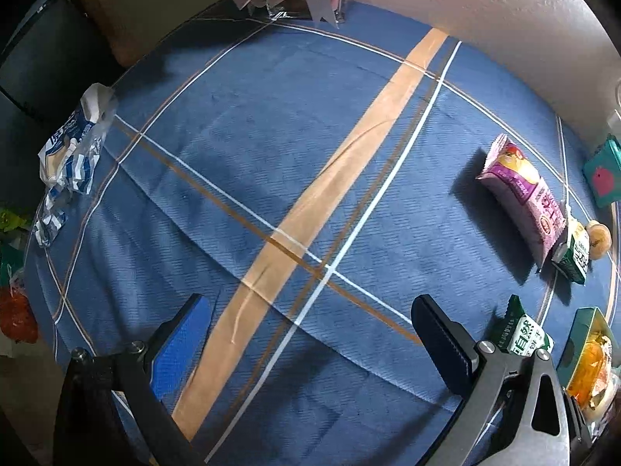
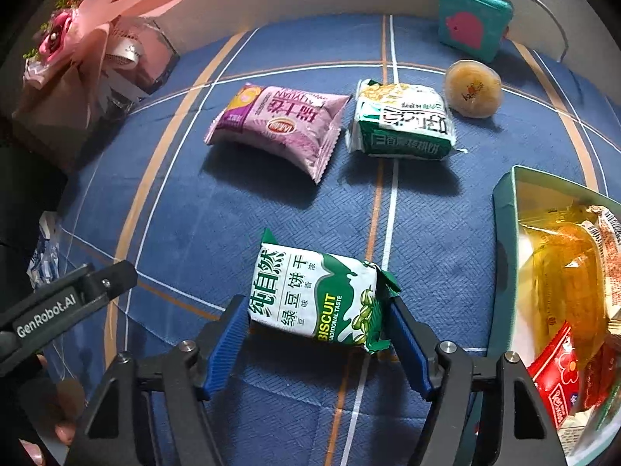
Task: Organize snacks
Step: 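Grasp the green biscuit box with the right gripper while the left gripper approaches the pink wafer bag, then lift the biscuit box with the right gripper while the left gripper grasps the pink wafer bag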
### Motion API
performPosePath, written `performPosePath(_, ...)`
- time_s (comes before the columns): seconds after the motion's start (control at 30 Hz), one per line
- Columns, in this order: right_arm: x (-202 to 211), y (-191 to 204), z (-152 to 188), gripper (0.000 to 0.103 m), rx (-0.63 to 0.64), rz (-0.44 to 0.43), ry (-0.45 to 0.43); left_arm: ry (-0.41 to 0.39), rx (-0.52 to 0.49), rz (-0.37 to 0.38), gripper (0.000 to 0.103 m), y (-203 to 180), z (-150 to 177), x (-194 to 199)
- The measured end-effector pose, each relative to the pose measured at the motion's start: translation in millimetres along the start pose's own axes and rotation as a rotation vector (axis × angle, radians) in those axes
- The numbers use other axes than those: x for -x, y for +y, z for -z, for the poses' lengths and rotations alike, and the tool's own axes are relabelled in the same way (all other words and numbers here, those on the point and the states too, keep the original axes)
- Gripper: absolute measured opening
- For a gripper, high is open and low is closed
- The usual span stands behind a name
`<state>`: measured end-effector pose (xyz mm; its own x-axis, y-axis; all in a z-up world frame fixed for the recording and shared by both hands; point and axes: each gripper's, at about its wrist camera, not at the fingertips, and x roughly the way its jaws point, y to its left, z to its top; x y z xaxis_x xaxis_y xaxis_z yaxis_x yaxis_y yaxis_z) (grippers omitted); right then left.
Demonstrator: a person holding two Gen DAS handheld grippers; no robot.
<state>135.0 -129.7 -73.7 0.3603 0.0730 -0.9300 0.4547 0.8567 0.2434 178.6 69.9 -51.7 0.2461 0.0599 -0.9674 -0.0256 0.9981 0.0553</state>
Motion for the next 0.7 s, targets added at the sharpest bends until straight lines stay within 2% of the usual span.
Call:
performPosePath(0.37, 45.5, -36.7, -21.1, 0.074, -0.087, -0.027, -0.112, -0.032, -0.065, 0.074, 0.103, -31.3, -6.5, 11.4)
performPosePath(0.57, 68.6, -63.9, -32.8, 0.074, -0.129, 0.003, -0.169, -0.057, -0.090, 0.097, 0.103, -53.1, -13.4, 18.0)
performPosePath(0.7, 75.4, -83.4, -44.5, 0.074, -0.151, 0.030, -0.189, -0.092, -0.154, 0.112, 0.103, -81.5, -19.8, 23.8)
